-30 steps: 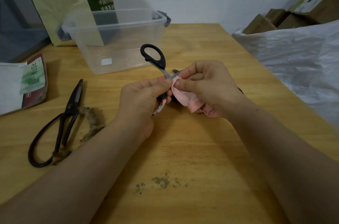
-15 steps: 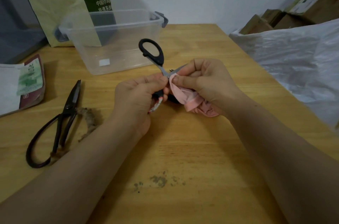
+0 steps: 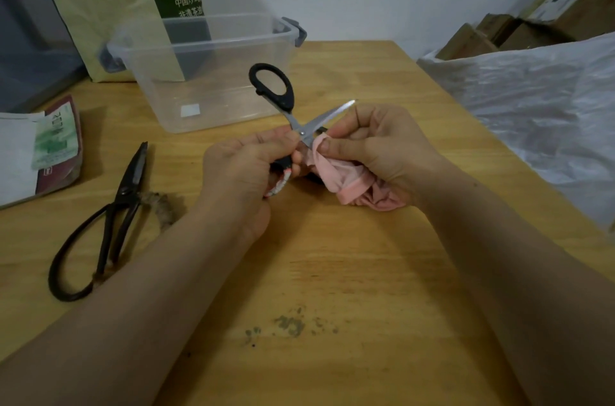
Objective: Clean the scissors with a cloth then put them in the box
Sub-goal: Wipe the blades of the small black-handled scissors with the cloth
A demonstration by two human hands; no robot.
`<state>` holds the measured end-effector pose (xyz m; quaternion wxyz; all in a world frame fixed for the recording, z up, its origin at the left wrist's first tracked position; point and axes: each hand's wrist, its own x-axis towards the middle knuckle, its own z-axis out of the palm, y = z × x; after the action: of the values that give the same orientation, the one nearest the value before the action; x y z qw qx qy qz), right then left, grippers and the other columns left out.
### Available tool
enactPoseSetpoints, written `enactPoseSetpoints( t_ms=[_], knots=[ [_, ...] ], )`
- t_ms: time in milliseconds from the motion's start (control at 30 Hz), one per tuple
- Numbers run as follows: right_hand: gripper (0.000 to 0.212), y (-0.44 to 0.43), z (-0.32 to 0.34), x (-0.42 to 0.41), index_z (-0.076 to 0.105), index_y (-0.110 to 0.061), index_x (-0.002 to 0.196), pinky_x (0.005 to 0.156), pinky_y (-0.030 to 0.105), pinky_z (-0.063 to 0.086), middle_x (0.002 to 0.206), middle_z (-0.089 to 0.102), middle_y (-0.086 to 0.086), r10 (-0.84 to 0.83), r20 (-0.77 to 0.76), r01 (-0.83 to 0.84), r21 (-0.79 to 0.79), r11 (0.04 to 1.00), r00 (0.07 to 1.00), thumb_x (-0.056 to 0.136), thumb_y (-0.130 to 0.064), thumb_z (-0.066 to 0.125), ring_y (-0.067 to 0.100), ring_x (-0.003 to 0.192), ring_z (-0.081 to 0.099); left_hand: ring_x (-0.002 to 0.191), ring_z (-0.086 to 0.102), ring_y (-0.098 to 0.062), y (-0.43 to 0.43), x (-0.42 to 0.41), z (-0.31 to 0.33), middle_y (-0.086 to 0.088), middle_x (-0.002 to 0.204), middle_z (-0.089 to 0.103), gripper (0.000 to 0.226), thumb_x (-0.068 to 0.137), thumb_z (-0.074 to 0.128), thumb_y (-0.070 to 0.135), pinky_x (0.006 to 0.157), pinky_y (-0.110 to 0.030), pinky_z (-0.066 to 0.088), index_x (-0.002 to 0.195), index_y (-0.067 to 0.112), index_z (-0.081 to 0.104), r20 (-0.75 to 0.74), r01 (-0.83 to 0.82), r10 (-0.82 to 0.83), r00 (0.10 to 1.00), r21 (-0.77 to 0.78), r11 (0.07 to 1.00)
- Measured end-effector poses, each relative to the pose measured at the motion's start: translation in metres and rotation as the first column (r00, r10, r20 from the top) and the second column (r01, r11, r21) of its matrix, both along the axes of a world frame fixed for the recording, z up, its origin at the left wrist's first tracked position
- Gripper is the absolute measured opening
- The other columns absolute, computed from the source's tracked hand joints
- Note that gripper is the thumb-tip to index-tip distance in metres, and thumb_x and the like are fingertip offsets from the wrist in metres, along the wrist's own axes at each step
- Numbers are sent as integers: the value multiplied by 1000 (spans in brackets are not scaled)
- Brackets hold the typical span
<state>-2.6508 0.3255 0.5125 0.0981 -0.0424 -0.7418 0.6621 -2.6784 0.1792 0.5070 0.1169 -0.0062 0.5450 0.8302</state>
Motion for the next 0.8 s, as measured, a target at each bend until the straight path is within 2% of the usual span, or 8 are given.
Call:
enactPoseSetpoints(
  t_ms=[133, 267, 367, 400, 533, 600, 733, 800],
  knots=[
    [19, 6, 1, 2, 62, -10, 67, 58, 24, 56, 65, 69, 8, -36, 1, 35, 132, 991, 999, 69, 1, 78, 14, 62, 67, 48, 56, -9, -11, -11, 4, -5, 57, 63, 7, 82, 63, -1, 48, -17, 48, 89, -3, 64, 15, -54, 53, 998, 59, 997],
    [22, 12, 3, 6, 60, -10, 66, 56, 27, 55, 64, 68, 10, -98, -1, 97, 164, 982, 995, 70, 1, 78, 18, 60, 65, 53, 58, -7, -25, -25, 5, -5, 69, 64, 7, 85, 64, 3, 50, -15, 47, 91, 0, 62, 48, -149, 143, 989, 167, 975],
    [21, 16, 3, 5, 60, -12, 67, 75, 46, 56, 82, 70, 18, -225, 14, 223, 73, 972, 974, 72, -3, 78, 36, 81, 69, 56, 58, -7, -27, -26, 5, -7, 75, 62, 4, 86, 63, 4, 54, -16, 49, 88, 2, 60, 50, -178, 172, 984, 211, 961],
    [20, 16, 4, 5, 60, -13, 68, 78, 49, 56, 87, 70, 19, -262, 21, 260, 52, 964, 965, 72, -6, 79, 37, 86, 68, 56, 58, -8, -25, -24, 5, -7, 74, 62, 3, 86, 63, 3, 55, -16, 50, 87, 2, 60, 42, -172, 167, 985, 211, 962],
    [17, 17, 4, 4, 63, -16, 71, 76, 43, 58, 82, 69, 10, -361, 23, 358, 85, 930, 932, 74, -16, 79, 29, 85, 68, 55, 58, -9, -19, -17, 5, -6, 69, 61, 2, 85, 62, 2, 55, -17, 50, 84, 2, 61, 19, -154, 154, 988, 216, 964],
    [13, 16, 5, 4, 64, -16, 74, 68, 35, 58, 76, 69, 7, -320, 41, 317, 67, 946, 947, 77, -15, 76, 23, 76, 68, 55, 57, -9, -19, -17, 5, -6, 67, 61, 3, 85, 61, 1, 54, -17, 50, 83, 2, 62, -2, -136, 139, 990, 195, 971],
    [7, 4, 6, 7, 63, -6, 79, 56, 24, 56, 69, 72, 10, -27, 96, 45, -184, 982, 995, 82, -1, 66, 17, 63, 69, 53, 57, -9, -14, -12, 3, -4, 61, 62, 5, 86, 60, 2, 54, -17, 50, 85, 3, 64, -56, -85, 92, 994, 118, 989],
    [11, 5, 5, 6, 65, -7, 78, 59, 26, 58, 73, 73, 11, -8, 93, 18, -113, 993, 996, 76, 2, 71, 17, 66, 70, 53, 57, -9, -13, -10, 3, -3, 60, 63, 5, 86, 60, 3, 55, -18, 50, 87, 2, 65, -71, -75, 81, 994, 81, 994]
  ],
)
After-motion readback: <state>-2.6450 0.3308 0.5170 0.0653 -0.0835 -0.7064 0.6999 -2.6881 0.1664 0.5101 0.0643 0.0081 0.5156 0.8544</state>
